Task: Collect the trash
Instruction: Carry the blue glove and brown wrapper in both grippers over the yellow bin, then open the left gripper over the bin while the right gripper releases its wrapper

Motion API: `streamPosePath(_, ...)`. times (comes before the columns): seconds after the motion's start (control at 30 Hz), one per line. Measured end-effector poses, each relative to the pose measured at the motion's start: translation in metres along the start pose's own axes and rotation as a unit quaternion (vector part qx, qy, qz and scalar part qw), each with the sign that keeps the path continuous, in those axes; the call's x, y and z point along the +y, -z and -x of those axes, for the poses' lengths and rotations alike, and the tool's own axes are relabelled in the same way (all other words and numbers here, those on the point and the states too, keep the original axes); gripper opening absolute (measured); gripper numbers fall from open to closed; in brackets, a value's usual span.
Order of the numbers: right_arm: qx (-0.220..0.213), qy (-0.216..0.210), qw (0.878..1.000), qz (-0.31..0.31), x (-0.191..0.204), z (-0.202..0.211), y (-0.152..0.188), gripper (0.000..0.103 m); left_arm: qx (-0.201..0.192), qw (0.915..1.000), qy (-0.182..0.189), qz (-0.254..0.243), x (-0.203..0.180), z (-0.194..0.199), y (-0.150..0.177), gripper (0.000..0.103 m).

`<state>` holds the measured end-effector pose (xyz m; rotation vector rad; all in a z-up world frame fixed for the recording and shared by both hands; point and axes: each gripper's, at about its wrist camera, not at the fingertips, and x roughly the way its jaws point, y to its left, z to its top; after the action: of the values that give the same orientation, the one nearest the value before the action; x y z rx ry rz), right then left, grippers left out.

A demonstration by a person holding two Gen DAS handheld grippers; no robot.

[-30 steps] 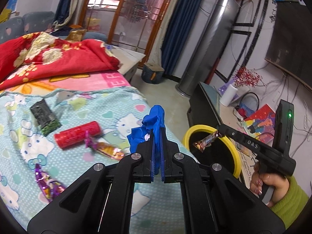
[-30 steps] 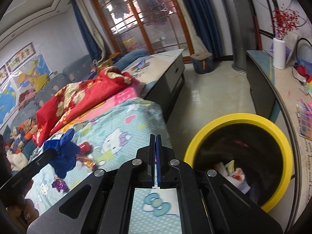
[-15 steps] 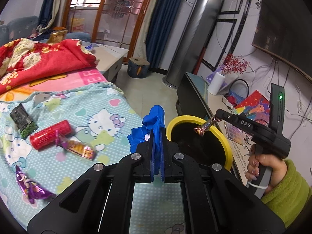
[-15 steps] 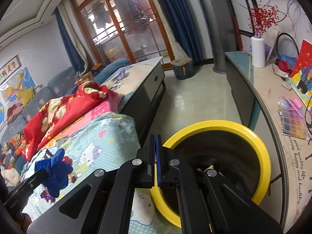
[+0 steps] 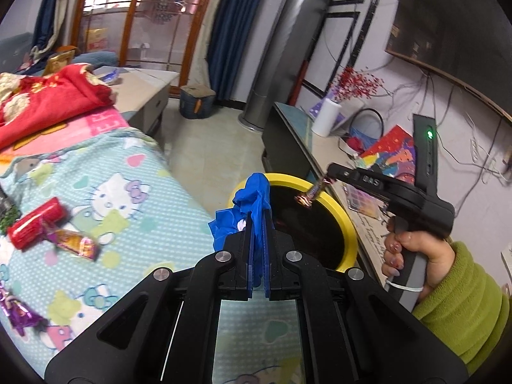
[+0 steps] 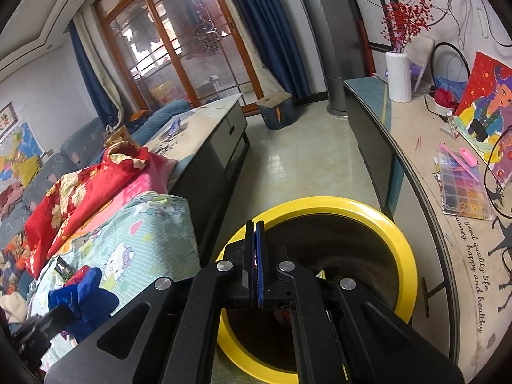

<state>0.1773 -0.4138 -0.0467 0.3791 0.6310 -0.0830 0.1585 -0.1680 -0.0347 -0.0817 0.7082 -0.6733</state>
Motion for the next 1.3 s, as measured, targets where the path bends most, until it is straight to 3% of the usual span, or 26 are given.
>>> streamPosePath(0.4, 0.003, 0.013, 1.0, -0.023, -0.026, -0.003, -0.002, 0.001, 0.033, 0.9977, 0.038, -0.045, -0.039, -0.04, 0.007, 0.001)
streamPosePath(0.93, 0.001, 0.012, 0.999, -0.038, -0.041, 0.001, -0.006, 0.001, 0.064, 0.9933, 0.052, -0.08, -0.059, -0.074, 0.015, 0.001)
streamPosePath(1.0, 0.002, 0.01, 0.999, -0.04, -0.042, 0.001, -0.006, 0.002, 0.068, 0.9933, 0.053, -0.077, -0.059, -0.078, 0.014, 0.007)
streamPosePath(1.03, 0.004, 0.008, 0.999, -0.04, -0.043, 0.0, -0.006, 0.002, 0.067, 0.9938, 0.053, -0.072, -0.057, -0.079, 0.013, 0.024)
streamPosePath(1.07, 0.004, 0.008, 0.999, -0.042, -0.044, 0.0, -0.006, 0.002, 0.064, 0.9944, 0.05, -0.068, -0.056, -0.079, 0.012, 0.048)
streamPosePath(1.1, 0.004, 0.012, 0.999, -0.044, -0.045, 0.0, -0.005, 0.002, 0.059, 0.995, 0.051, -0.062, -0.052, -0.077, 0.011, 0.055)
streamPosePath(1.13, 0.005, 0.013, 0.999, -0.045, -0.046, 0.0, -0.004, 0.005, 0.056, 0.9954, 0.051, -0.057, -0.05, -0.076, 0.01, 0.056)
streamPosePath(1.2, 0.008, 0.014, 0.999, -0.049, -0.049, -0.001, -0.003, 0.026, 0.052, 0.9965, 0.044, -0.049, -0.044, -0.073, 0.008, 0.066)
streamPosePath(1.23, 0.005, 0.018, 0.998, -0.052, -0.049, 0.0, -0.001, 0.036, 0.05, 0.9969, 0.04, -0.045, -0.043, -0.072, 0.007, 0.082)
streamPosePath(1.27, 0.005, 0.019, 0.998, -0.052, -0.049, 0.0, -0.001, 0.037, 0.047, 0.9976, 0.035, -0.036, -0.037, -0.069, 0.006, 0.088)
streamPosePath(1.3, 0.007, 0.018, 0.999, -0.051, -0.049, 0.0, -0.001, 0.037, 0.045, 0.9979, 0.034, -0.032, -0.036, -0.068, 0.005, 0.088)
